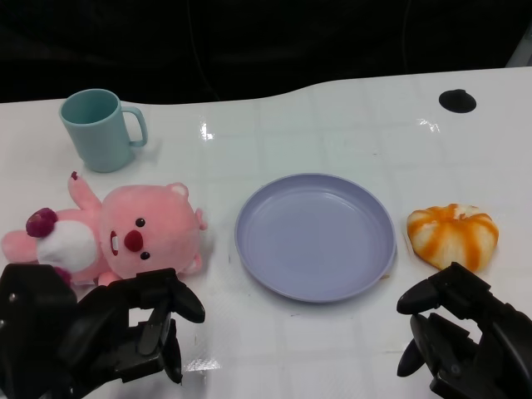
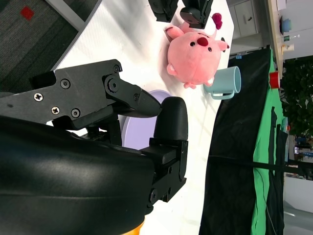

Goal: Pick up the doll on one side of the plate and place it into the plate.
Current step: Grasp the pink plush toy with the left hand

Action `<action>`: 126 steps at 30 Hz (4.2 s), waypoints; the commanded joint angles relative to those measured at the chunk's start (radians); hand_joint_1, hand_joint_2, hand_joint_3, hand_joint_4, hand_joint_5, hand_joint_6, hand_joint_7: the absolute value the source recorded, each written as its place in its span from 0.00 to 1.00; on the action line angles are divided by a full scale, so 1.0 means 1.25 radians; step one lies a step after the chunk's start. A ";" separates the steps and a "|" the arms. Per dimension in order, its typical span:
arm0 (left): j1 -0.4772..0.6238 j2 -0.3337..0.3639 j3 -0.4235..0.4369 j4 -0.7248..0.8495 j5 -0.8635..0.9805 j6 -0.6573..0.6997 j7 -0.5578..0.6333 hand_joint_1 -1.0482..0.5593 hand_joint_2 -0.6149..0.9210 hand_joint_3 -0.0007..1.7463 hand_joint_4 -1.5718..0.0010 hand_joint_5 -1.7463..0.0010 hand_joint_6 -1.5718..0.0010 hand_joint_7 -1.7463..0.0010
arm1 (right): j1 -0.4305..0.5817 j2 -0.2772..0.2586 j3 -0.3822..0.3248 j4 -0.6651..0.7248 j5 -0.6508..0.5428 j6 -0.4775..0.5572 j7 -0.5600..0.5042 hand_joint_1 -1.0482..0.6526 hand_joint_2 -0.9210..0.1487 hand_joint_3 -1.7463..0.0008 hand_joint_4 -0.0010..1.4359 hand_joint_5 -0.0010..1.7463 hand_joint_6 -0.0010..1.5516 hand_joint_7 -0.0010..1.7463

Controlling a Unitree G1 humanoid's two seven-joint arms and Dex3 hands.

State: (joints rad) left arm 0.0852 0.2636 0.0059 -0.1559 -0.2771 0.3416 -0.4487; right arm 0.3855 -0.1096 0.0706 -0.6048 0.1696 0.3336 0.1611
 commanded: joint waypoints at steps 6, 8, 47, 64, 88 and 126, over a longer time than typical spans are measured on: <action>0.004 -0.008 0.015 0.003 -0.006 -0.050 -0.003 0.54 0.72 0.67 0.53 0.06 0.51 0.31 | 0.000 -0.007 -0.012 -0.001 0.005 -0.010 0.004 0.45 0.00 0.64 0.33 1.00 0.21 0.98; 0.009 -0.014 0.020 0.007 -0.005 -0.088 -0.007 0.54 0.73 0.66 0.53 0.09 0.51 0.34 | 0.000 -0.007 -0.013 0.002 0.005 -0.014 0.006 0.45 0.00 0.64 0.33 1.00 0.21 0.98; 0.012 0.047 0.059 0.067 0.448 -0.624 0.241 0.25 0.99 0.01 1.00 0.82 0.90 1.00 | -0.005 -0.002 0.003 -0.002 -0.012 -0.013 -0.006 0.45 0.00 0.64 0.33 1.00 0.22 0.97; 0.004 0.127 0.062 -0.043 0.732 -0.526 0.326 0.22 0.99 0.00 0.98 0.84 0.91 0.99 | -0.005 -0.005 -0.002 -0.002 -0.004 -0.013 0.000 0.45 0.00 0.64 0.33 1.00 0.22 0.97; -0.083 0.217 -0.011 0.004 0.929 -0.294 0.269 0.20 0.98 0.00 1.00 0.83 0.92 1.00 | -0.002 -0.003 -0.001 -0.019 -0.002 0.019 -0.010 0.45 0.00 0.65 0.33 1.00 0.22 0.97; -0.445 0.213 -0.276 0.619 0.894 -0.321 0.296 0.22 0.99 0.00 0.90 0.93 0.89 1.00 | 0.002 -0.003 0.002 -0.019 -0.010 0.006 -0.009 0.45 0.00 0.65 0.33 1.00 0.22 0.96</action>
State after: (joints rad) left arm -0.4609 0.5333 -0.3240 0.5747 0.8456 -0.0677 -0.0728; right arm 0.3860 -0.1088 0.0771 -0.6169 0.1590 0.3531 0.1523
